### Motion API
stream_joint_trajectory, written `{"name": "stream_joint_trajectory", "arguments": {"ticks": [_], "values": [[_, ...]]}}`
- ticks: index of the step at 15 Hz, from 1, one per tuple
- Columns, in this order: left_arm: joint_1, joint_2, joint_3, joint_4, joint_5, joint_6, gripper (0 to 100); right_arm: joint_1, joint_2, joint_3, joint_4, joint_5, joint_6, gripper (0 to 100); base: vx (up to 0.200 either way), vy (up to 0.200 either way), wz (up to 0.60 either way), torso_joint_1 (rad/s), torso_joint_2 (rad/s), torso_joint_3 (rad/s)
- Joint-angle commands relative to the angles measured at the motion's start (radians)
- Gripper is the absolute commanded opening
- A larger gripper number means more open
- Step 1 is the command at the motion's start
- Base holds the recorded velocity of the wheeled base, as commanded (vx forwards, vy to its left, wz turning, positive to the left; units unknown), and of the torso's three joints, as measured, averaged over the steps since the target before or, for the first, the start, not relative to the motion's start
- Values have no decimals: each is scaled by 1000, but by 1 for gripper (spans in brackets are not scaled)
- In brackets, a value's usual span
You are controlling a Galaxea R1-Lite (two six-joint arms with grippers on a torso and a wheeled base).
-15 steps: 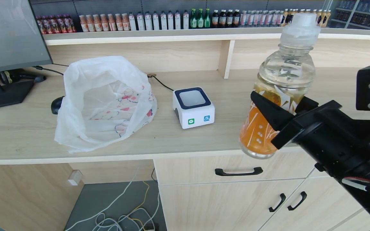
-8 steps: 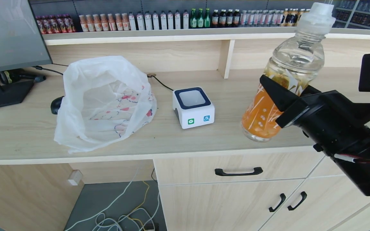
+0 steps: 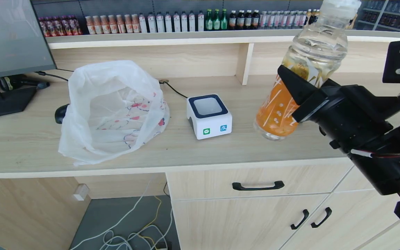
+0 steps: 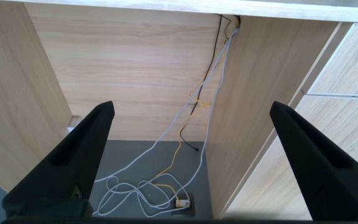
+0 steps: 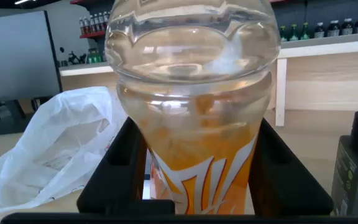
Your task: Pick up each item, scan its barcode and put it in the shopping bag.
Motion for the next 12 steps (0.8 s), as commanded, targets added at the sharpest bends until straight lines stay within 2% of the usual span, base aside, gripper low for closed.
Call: {"name": "stream_joint_trajectory", "arguments": {"ticks": [1,12], "values": [[0,0,0,0,1,-1,100,-1,27,-75,-1,-1,-3,0,0,0,0,0,0,0],[0,0,0,0,1,-4,100,-7,9,-104,-4,-4,-1,0,0,200,0,2,2,2]]}}
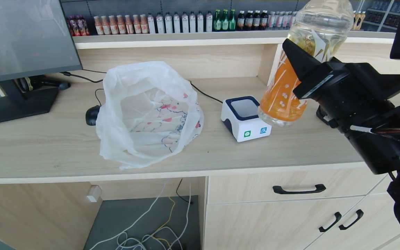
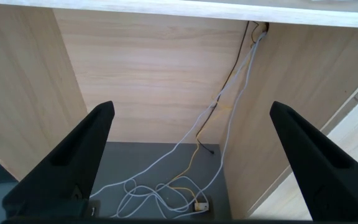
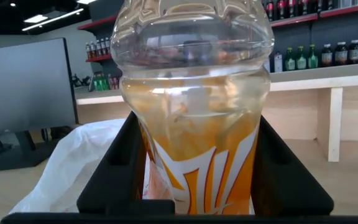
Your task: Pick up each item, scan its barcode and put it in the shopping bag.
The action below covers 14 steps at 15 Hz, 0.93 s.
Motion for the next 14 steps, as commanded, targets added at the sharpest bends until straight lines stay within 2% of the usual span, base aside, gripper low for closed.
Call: {"name": "stream_joint_trajectory", "arguments": {"ticks": [1,3,9,12,14], "values": [[0,0,0,0,0,0,100,-1,-13,0,0,0,0,0,0,200,0,2,2,2],[0,0,0,-2,0,3,100,-1,-14,-2,0,-2,-1,0,0,200,0,0,0,2],[0,0,0,0,0,3,100,0,-8,-34,-9,3,6,0,0,0,0,0,0,0],[0,0,0,0,0,3,100,0,10,-114,13,-8,86,0,0,0,0,0,0,0],[0,0,0,0,0,3,100,0,-5,-148,132,-32,207,0,0,0,0,0,0,0]]}}
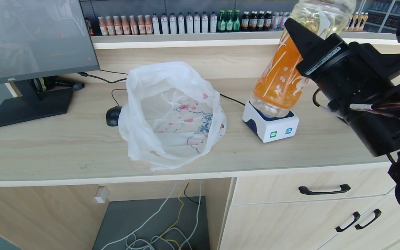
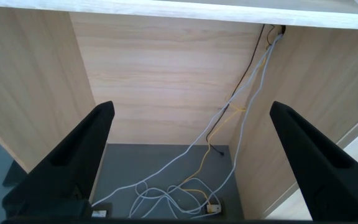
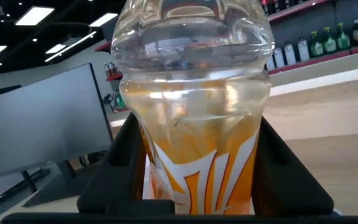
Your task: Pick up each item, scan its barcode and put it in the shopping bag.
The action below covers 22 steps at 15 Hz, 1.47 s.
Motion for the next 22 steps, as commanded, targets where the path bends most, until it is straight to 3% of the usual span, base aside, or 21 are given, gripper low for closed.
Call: {"name": "stream_joint_trajectory", "arguments": {"ticks": [1,4,11,15,22], "values": [[0,0,0,-2,1,0,100,-3,-9,-80,76,-58,105,0,0,0,0,0,0,0],[0,0,0,0,1,0,100,-4,12,-197,213,-147,334,0,0,0,0,0,0,0],[0,0,0,0,1,0,100,-182,69,-215,296,-147,694,0,0,0,0,0,0,0],[0,0,0,0,1,0,100,-221,72,-286,480,-142,912,0,0,0,0,0,0,0],[0,0,0,0,1,0,100,-288,91,-289,507,-50,1024,0,0,0,0,0,0,0]]}}
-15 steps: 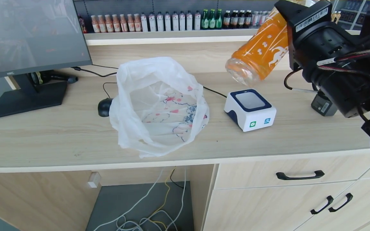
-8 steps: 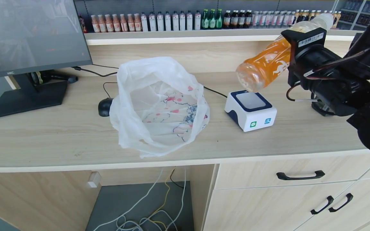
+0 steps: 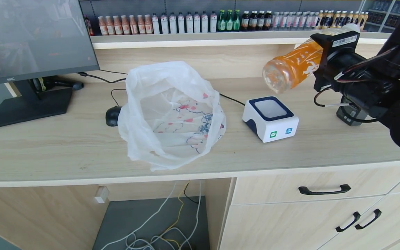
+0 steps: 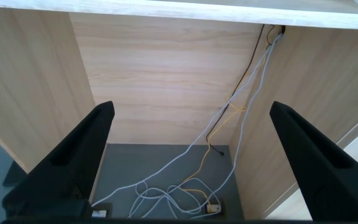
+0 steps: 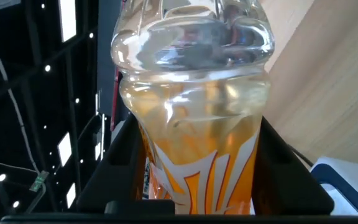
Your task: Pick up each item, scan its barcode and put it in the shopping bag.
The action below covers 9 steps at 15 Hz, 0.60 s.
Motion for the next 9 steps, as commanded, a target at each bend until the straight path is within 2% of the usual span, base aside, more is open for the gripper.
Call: {"name": "stream_joint_trajectory", "arguments": {"ticks": [1,9], "values": [[0,0,0,0,0,0,100,-2,14,9,-1,1,11,0,0,0,0,0,0,0],[0,0,0,0,0,0,100,-1,49,60,-3,17,48,0,0,0,0,0,0,0]]}}
